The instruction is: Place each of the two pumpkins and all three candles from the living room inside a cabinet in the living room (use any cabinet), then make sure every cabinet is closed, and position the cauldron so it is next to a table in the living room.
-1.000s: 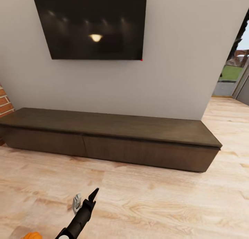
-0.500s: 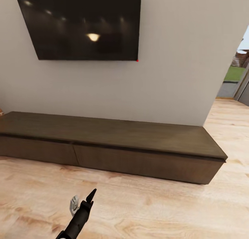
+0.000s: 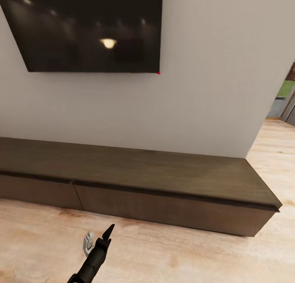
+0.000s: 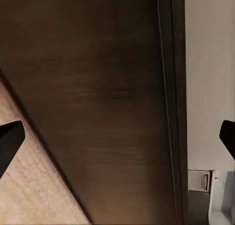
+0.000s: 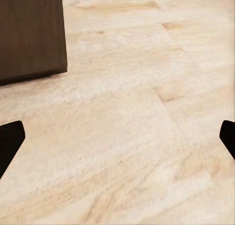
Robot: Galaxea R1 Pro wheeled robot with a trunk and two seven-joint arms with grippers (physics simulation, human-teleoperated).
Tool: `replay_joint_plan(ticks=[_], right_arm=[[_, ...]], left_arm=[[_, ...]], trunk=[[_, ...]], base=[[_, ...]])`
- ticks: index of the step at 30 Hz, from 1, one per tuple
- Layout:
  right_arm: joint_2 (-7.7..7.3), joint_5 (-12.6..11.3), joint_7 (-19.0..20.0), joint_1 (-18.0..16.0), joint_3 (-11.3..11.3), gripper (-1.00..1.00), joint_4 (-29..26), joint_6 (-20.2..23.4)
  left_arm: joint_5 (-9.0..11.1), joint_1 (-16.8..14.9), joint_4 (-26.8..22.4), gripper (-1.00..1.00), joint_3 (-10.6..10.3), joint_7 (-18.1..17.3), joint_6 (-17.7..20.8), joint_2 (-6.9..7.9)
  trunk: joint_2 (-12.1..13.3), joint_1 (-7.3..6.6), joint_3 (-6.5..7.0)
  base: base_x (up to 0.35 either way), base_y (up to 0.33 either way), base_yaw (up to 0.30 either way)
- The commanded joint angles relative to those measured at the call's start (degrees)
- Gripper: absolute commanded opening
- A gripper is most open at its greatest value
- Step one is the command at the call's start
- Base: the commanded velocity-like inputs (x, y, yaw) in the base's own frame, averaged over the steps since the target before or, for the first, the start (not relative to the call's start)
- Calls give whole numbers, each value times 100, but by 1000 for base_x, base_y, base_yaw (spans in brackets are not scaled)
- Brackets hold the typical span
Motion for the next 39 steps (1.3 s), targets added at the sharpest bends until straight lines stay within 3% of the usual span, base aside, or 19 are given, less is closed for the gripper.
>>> replay_joint_plan(ticks=[1,5,11,15,22,26,39], right_arm=[[10,63,-17,-10,-27,100,5,-45],[31,155,-67,-10,-18,100,7,-62],[69,619,-106,-10,-28,100,9,-70],[79,669,-130,-10,-30,100,2,-55],[114,672,-138,-10,-31,100,-1,-60],[123,679,-140,-10,-31,100,4,-61],[195,724,-135,-2,-44,100,18,-96]], left_arm=[[61,-2,0,100,-10,-14,36,-5],[100,-2,-5,100,-9,-25,33,-11],[660,-2,30,100,-28,35,40,-21],[735,-2,51,100,-61,121,113,-55],[701,-2,14,100,-81,32,186,-23],[673,-2,35,100,-81,-197,137,-2],[680,-2,-27,100,-85,-345,185,26]], trunk=[[-2,2,-5],[-2,2,-5],[-2,2,-5],[-2,2,-5],[-2,2,-5],[-2,2,-5],[-2,2,-5]], base=[[331,-74,0],[332,-41,0],[323,-67,0],[102,-94,0],[11,-10,0],[-37,-75,0],[-183,-248,0]])
